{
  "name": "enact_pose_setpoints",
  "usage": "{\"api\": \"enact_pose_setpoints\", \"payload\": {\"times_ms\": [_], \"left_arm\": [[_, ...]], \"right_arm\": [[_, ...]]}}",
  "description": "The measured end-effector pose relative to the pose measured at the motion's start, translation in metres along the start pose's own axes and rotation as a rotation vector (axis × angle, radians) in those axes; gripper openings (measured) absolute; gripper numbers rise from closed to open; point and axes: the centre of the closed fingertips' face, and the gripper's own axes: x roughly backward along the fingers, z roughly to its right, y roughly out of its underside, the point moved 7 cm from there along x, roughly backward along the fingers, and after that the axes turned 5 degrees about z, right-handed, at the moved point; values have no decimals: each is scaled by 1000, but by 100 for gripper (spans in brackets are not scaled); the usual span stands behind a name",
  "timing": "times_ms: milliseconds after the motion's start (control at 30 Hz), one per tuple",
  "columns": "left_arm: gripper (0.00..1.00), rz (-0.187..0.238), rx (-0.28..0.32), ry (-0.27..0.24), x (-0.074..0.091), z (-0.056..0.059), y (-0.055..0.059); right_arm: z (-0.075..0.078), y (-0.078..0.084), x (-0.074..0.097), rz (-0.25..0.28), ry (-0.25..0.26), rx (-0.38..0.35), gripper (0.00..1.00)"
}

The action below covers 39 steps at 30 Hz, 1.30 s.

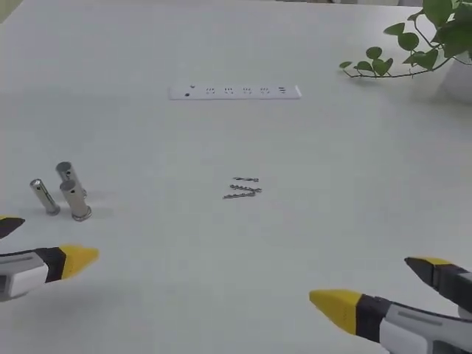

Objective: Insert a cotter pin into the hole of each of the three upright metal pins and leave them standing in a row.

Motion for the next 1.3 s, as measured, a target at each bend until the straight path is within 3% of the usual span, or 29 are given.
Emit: {"api": "enact_pose_setpoints", "payload": {"times_ms": [133,433,667,1067,1300], "left_arm": [[66,-5,-29,-8,-1,0,-3],[63,3,39,-10,-8,-3,-7],[60,8,30,-13,-15,-6,-13],[53,23,-39,-20,-32,-9,-18],[51,52,-23,-24,-42,-15,-23]], "right_arm": [[-1,0,0,-6,-8,5,93],[-5,4,-3,-31,-39,14,93],[-7,7,-5,-49,-52,13,93],[-9,9,-6,-60,-64,21,93],[-8,9,-5,-67,-57,18,91]]}}
